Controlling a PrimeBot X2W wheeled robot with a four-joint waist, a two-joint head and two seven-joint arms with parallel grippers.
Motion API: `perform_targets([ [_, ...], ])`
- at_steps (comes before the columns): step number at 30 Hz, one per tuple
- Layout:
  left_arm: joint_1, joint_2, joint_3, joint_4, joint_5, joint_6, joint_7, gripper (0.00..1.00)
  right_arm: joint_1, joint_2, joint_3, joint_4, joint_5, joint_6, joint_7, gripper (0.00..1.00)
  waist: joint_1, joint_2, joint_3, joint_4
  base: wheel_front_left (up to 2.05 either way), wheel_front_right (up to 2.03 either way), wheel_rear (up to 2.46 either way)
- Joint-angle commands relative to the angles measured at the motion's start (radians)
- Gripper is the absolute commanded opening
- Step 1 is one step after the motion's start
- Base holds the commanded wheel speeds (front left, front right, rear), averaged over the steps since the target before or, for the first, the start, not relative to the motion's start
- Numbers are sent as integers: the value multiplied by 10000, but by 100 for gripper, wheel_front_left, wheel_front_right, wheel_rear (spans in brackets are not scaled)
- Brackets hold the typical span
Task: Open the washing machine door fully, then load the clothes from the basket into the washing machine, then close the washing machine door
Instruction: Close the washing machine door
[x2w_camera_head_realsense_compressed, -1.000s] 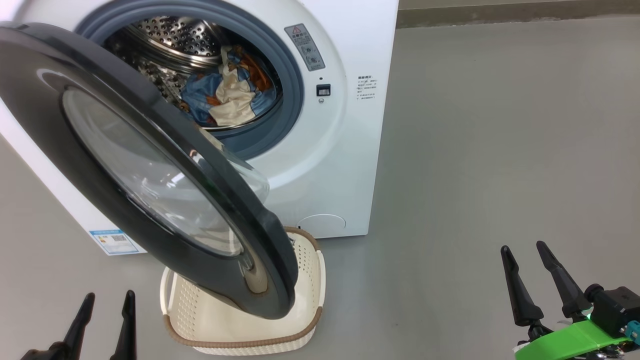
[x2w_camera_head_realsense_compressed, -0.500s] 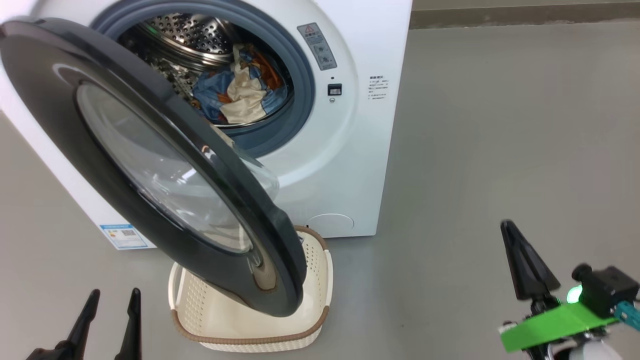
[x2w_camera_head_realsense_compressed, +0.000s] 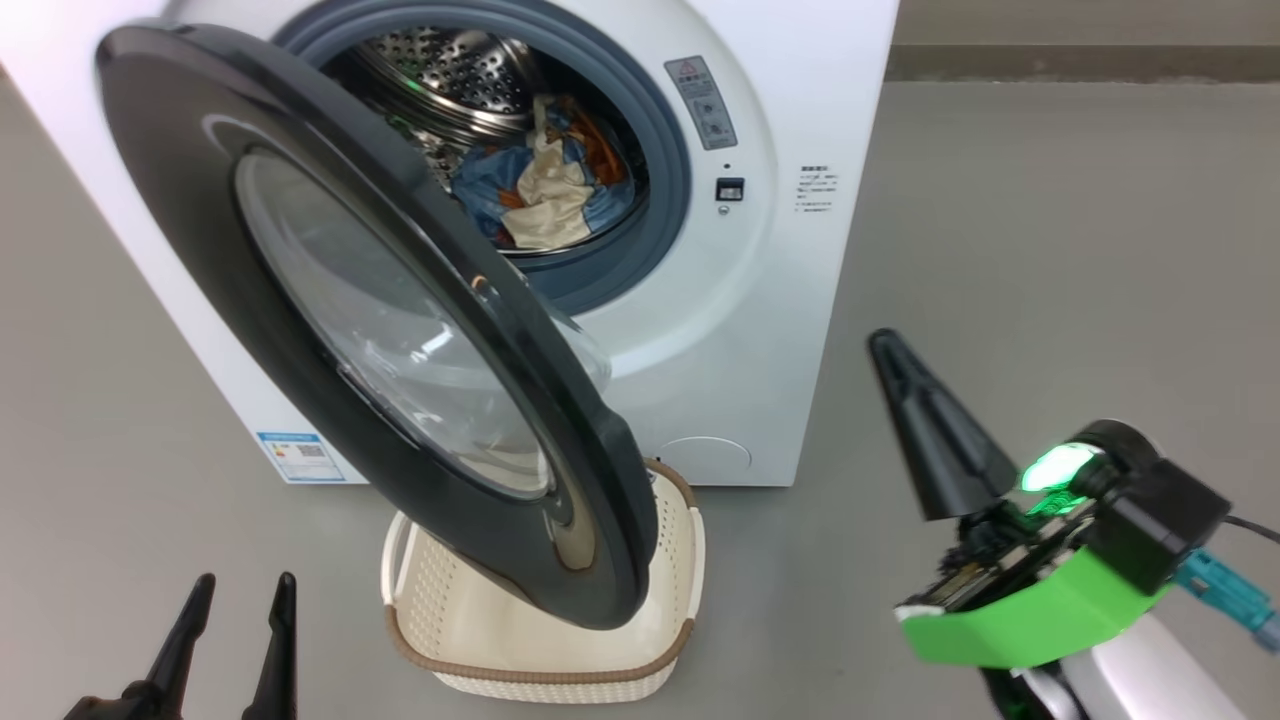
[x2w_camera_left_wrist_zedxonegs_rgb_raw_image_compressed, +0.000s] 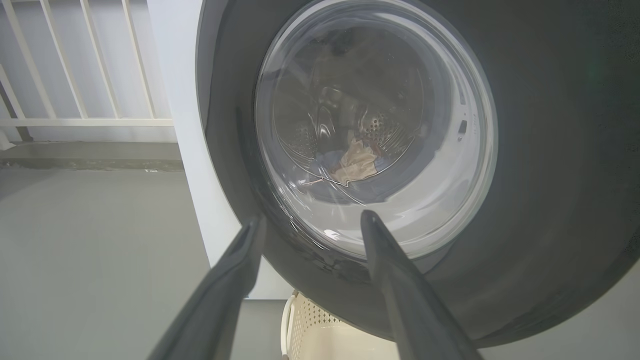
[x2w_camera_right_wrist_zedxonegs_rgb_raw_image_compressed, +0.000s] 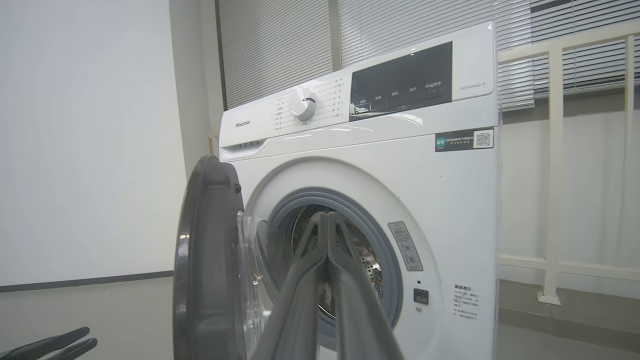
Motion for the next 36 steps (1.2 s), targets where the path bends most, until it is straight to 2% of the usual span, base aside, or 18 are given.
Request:
perform_targets([
  [1,-116,128,365,-296,155,8,-105,100,-402,-41,396,-424,91,46,-76,0,0,0,-63,141,0,0,0],
  [10,-56,47,394,-286,167,8,-105,100,-794,8,2574,-997,491,46,-76,0,0,0,-94,482,0,0,0],
  [21,-190,-107,198,-194,165,8,-105,100,-978,-29,4813,156,732,46,-76,0,0,0,51,861,0,0,0],
  [36,-554,-289,50,-110,149,8,-105,100,-1271,444,5141,2169,1188,46,-76,0,0,0,514,1109,0,0,0],
])
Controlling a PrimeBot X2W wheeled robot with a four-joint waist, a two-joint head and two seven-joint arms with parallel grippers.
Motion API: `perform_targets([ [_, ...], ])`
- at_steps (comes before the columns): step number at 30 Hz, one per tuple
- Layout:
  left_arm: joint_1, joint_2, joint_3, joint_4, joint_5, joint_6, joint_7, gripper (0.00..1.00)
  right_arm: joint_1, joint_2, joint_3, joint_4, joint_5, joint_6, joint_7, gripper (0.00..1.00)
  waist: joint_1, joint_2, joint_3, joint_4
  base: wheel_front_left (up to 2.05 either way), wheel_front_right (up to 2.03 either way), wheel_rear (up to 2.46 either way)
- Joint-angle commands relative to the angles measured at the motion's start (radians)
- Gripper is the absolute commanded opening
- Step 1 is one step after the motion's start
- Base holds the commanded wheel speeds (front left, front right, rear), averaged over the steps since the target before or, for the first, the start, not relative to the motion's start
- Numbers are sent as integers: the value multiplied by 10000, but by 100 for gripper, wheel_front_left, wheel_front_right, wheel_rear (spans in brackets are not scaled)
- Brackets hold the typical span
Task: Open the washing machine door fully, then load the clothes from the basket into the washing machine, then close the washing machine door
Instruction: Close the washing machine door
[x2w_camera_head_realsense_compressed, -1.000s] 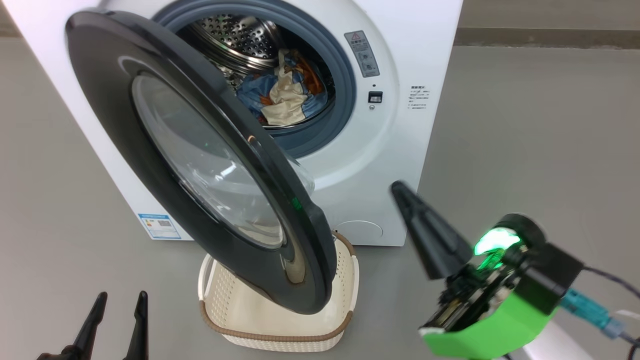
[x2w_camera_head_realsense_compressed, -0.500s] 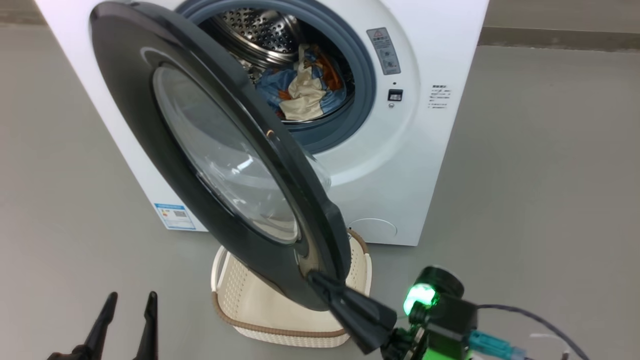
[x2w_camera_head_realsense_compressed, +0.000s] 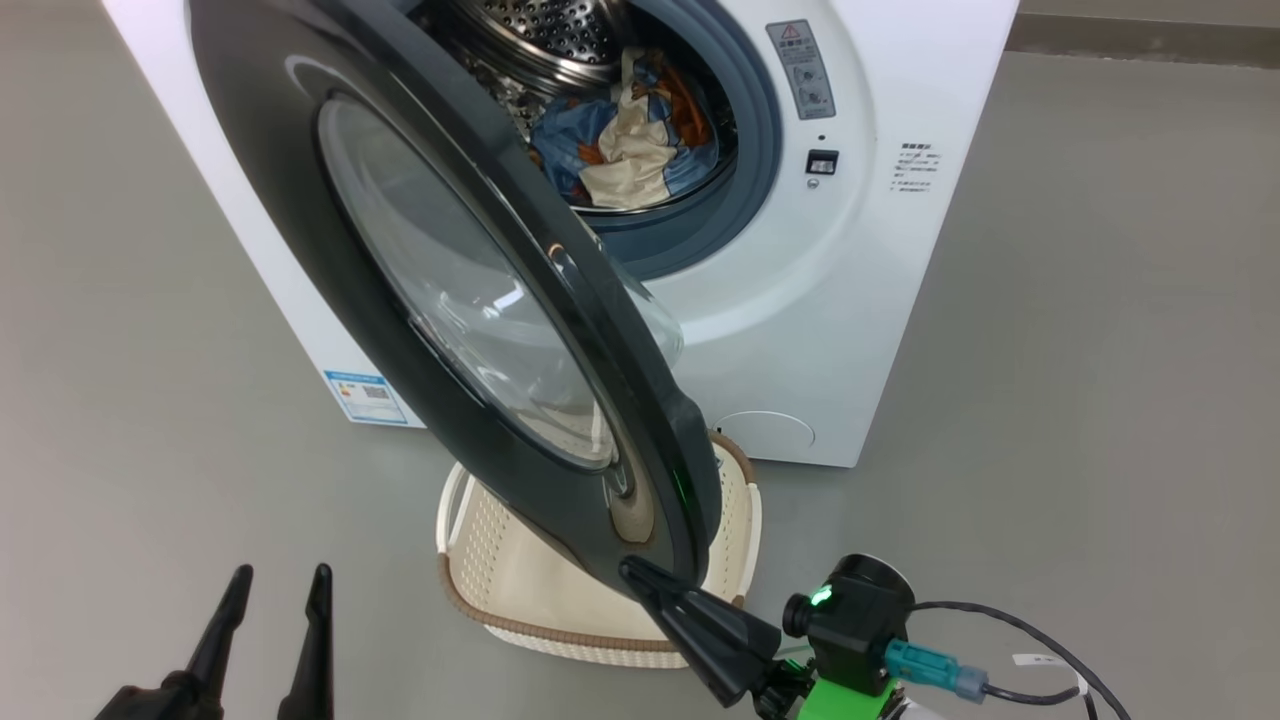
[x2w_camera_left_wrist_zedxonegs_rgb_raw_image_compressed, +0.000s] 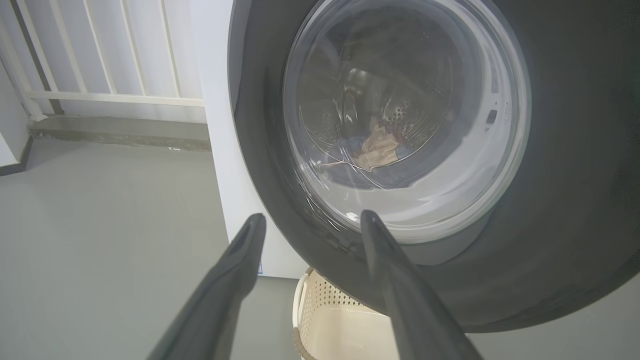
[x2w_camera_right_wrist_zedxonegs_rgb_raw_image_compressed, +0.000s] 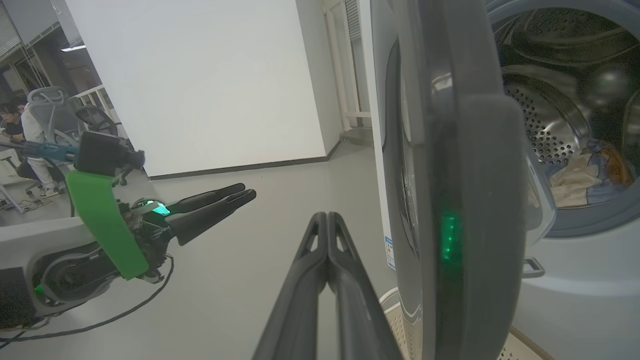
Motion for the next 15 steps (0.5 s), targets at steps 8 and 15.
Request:
perform_targets([
  [8,-549,-42,219,-164,63,8,-91,100,-347,282,-295,239,222,44,-49,0,0,-1,177,145,0,0,0],
  [15,-643,-112,224,-172,68,8,-91,100,-431,307,-679,426,208,44,-49,0,0,-1,312,182,0,0,0],
])
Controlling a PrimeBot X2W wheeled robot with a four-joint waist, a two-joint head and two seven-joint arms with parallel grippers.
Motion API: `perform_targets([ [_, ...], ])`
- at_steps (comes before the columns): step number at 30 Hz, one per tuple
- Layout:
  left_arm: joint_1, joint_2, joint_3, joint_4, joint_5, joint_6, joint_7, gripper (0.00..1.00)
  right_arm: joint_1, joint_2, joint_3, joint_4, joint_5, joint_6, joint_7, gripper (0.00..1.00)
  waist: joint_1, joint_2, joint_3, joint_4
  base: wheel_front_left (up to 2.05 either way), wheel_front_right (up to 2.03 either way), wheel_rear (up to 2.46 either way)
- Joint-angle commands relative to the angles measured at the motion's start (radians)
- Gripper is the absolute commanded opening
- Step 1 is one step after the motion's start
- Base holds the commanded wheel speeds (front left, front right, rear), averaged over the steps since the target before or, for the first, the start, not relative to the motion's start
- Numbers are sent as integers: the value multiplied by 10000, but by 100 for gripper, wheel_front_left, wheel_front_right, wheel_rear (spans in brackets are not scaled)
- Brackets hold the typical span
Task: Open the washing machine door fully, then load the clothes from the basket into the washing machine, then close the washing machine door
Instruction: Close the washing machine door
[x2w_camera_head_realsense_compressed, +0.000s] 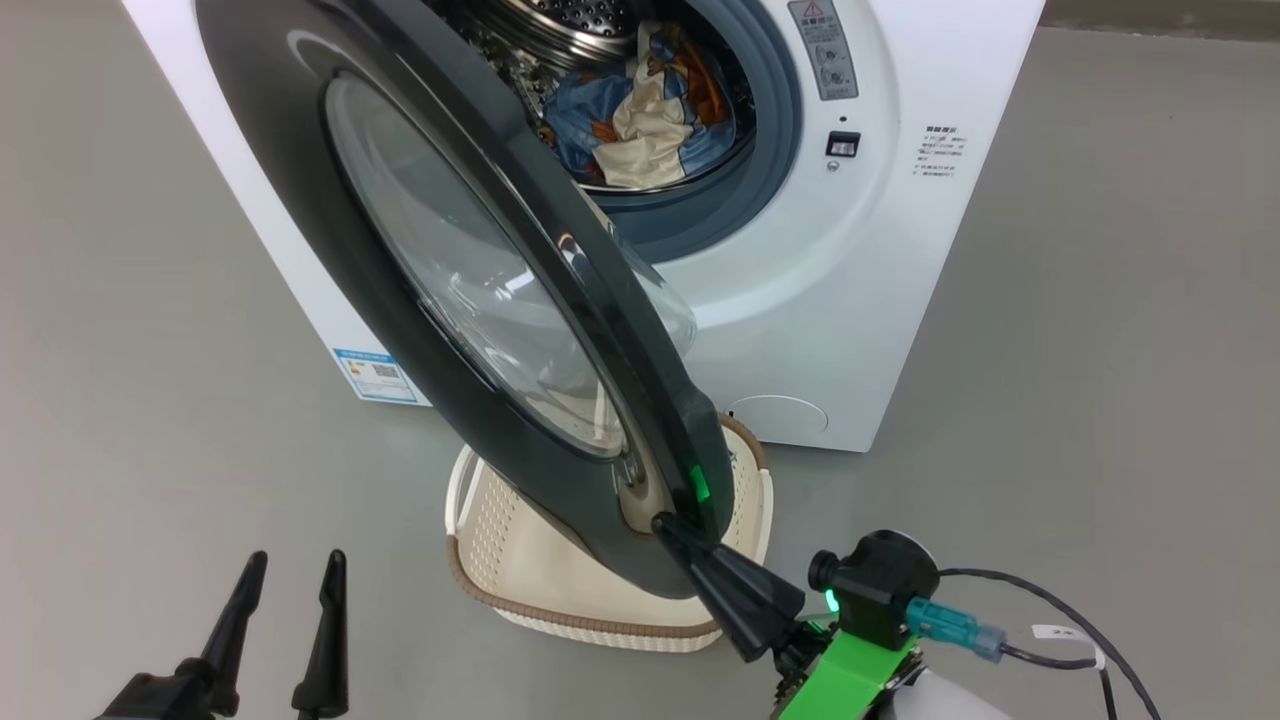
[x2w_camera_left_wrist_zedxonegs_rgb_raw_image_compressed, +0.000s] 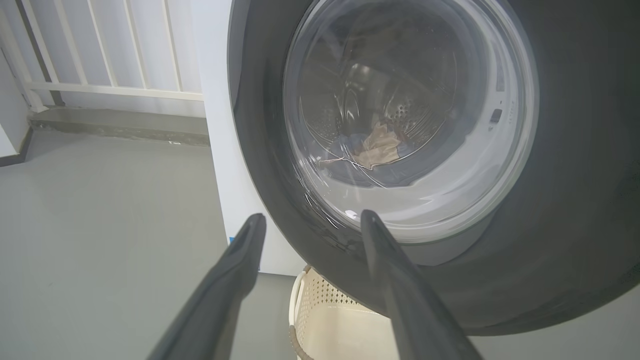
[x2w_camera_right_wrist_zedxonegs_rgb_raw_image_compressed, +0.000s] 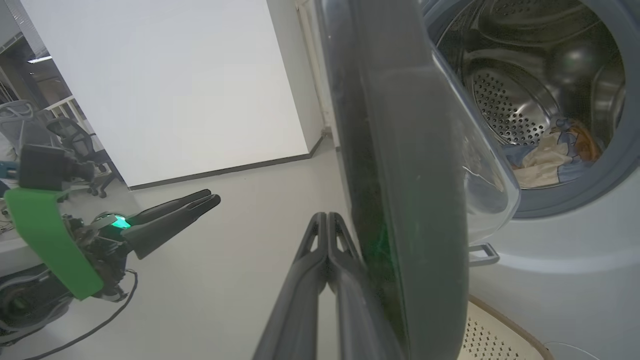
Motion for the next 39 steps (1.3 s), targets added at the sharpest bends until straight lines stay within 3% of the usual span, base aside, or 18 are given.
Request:
perform_targets([
  [1,-442,102,340,-188,72,8,-91,100,-284,123,-29,-191,-14,46,-49,0,-1,0,25,1,0,0,0],
  [23,-1156,-250,170,-558,248,8,-91,100,-1282,-215,-2063,128,-74,46,-49,0,-1,0,1130,-21,0,0,0],
  [39,-2069,-636,-227,-951,331,8,-92,100,-2791,-851,-3528,416,-56,46,-49,0,-1,0,2387,447,0,0,0],
])
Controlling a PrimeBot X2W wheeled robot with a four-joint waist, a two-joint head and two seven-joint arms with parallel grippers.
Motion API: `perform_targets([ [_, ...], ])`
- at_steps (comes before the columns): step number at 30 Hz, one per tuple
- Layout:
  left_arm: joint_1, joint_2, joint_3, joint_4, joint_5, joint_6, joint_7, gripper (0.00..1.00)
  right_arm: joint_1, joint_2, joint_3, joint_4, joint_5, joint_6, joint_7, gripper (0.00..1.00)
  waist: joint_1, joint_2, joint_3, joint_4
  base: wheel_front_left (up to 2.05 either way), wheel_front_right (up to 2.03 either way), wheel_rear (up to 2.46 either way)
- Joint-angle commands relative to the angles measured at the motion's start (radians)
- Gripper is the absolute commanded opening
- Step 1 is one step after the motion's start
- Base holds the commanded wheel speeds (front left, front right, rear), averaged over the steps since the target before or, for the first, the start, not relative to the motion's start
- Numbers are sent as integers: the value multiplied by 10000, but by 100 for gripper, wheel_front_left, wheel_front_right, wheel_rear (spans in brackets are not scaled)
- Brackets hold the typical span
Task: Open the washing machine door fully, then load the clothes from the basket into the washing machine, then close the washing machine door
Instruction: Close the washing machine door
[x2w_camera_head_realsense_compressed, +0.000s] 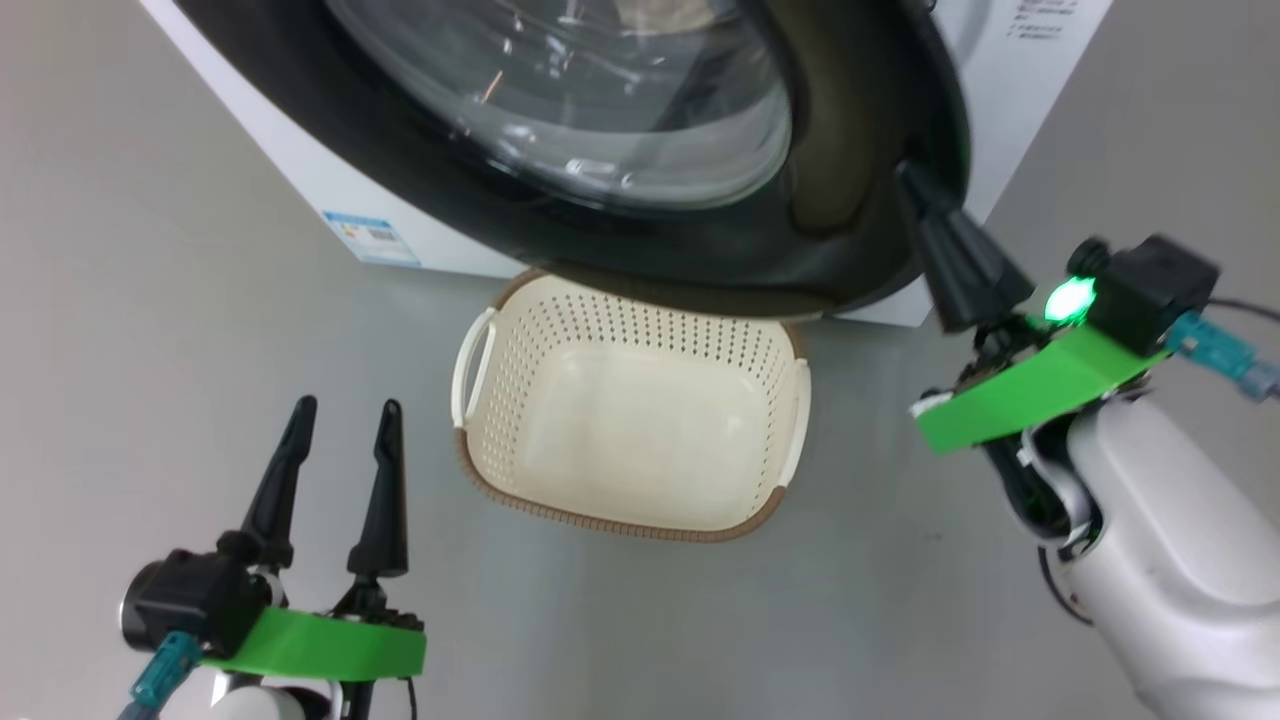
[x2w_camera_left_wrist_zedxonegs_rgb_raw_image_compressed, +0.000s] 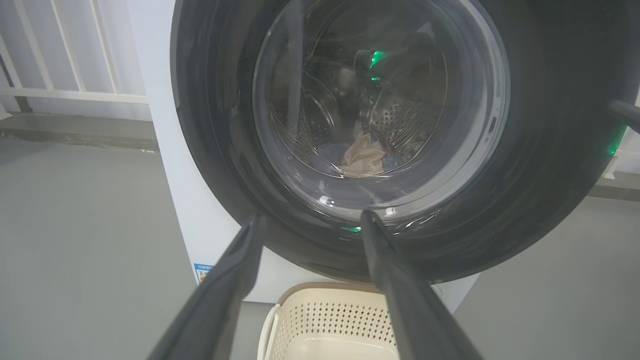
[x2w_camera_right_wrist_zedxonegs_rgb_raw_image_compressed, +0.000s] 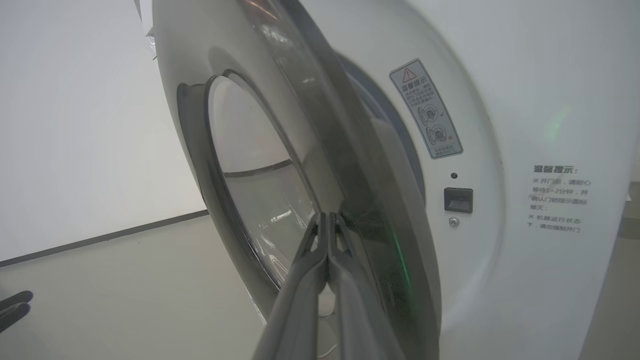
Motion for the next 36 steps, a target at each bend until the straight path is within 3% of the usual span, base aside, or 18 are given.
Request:
perform_targets([
  [1,-276,119,266,-331,72,8,-65,100,-278,5,-39,-168,-50,-4,-48,0,-1,0,247,145,0,0,0],
  [23,-1430,-12,-395,-614,-114,8,-65,100,-2358,1,-2231,187,-240,-4,-48,0,-1,0,1812,594,0,0,0],
  [36,-1565,-13,-493,-390,-194,8,-65,100,-2534,106,-2197,345,-247,-4,-48,0,-1,0,1788,698,0,0,0],
])
